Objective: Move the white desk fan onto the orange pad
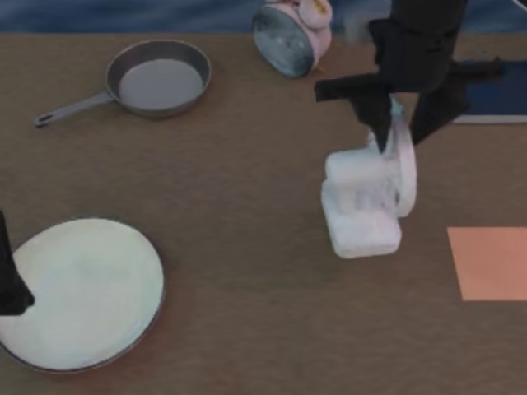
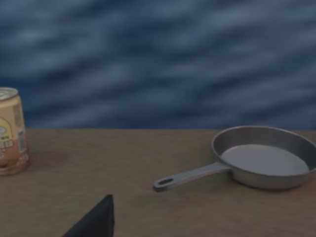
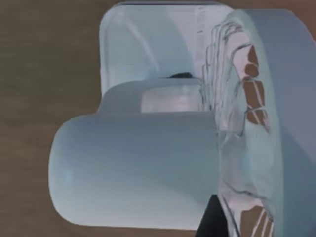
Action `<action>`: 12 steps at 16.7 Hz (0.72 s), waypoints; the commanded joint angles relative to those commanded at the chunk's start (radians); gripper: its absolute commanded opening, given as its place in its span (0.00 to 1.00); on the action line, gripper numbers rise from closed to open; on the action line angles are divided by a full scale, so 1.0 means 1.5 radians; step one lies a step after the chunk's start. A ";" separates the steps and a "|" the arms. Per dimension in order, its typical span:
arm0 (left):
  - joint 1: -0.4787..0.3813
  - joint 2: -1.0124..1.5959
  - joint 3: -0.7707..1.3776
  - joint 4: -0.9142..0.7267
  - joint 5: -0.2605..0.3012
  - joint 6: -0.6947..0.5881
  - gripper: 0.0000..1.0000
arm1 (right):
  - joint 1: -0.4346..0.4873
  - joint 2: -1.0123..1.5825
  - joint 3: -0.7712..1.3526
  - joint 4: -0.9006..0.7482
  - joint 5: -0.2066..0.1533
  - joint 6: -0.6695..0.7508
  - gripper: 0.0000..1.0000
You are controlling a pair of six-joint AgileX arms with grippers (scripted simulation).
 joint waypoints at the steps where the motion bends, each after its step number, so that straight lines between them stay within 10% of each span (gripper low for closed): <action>1: 0.000 0.000 0.000 0.000 0.000 0.000 1.00 | -0.011 -0.017 -0.025 0.007 0.000 0.051 0.00; 12: 0.000 0.000 0.000 0.000 0.000 0.000 1.00 | -0.151 -0.263 -0.356 0.122 -0.001 0.739 0.00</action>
